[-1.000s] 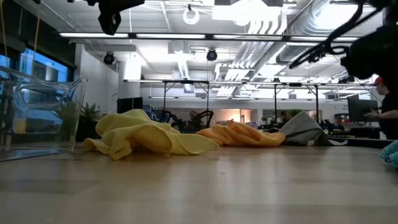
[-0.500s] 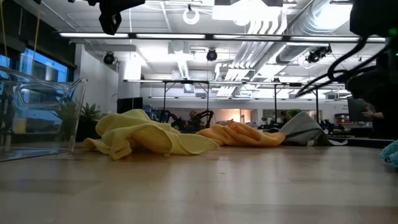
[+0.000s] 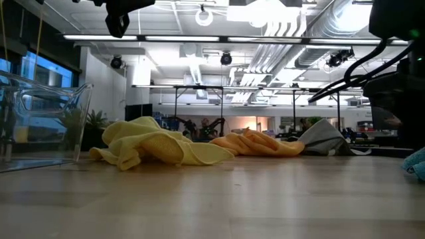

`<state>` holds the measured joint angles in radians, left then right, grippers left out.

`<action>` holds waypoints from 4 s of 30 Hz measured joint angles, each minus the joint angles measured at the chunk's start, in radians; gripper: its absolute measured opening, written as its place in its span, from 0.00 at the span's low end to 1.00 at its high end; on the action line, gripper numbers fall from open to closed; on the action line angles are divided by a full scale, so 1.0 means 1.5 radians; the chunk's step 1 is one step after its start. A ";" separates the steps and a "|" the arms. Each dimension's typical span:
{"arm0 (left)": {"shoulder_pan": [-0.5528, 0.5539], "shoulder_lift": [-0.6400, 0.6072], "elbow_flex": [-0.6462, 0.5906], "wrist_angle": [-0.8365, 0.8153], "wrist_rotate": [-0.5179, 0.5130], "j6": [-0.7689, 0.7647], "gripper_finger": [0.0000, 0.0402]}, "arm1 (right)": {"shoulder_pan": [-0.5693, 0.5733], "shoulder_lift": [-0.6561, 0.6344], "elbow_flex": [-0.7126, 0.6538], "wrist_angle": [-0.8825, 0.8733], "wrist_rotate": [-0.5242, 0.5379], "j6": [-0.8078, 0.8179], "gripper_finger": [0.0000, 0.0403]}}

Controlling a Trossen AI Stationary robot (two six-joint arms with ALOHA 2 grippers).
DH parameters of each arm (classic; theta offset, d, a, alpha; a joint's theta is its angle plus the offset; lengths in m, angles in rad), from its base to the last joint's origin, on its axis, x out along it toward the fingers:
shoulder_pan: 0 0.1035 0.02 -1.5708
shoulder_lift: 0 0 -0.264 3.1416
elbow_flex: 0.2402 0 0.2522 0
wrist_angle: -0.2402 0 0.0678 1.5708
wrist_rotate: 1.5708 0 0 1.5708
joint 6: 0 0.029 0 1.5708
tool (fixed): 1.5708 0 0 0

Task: Fold microfiber towels
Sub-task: Fold the blue towel

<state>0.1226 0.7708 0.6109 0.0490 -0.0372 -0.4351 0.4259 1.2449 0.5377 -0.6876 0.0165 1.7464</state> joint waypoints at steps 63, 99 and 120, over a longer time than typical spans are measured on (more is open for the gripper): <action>-0.107 0.405 0.161 0.076 0.045 0.135 0.54 | -0.282 -0.080 0.318 -0.220 0.083 -0.414 0.00; -0.198 0.915 0.488 -0.050 -0.032 0.305 0.53 | -0.482 -0.080 0.138 0.112 -0.092 -0.537 0.00; -0.057 0.880 0.488 -0.185 -0.075 0.473 0.39 | -0.440 -0.080 0.138 0.081 -0.117 -0.528 0.00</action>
<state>0.0370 2.0914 1.3430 -0.2281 -0.1504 0.2746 -0.2343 1.1248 0.7448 -0.5655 -0.1597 0.9539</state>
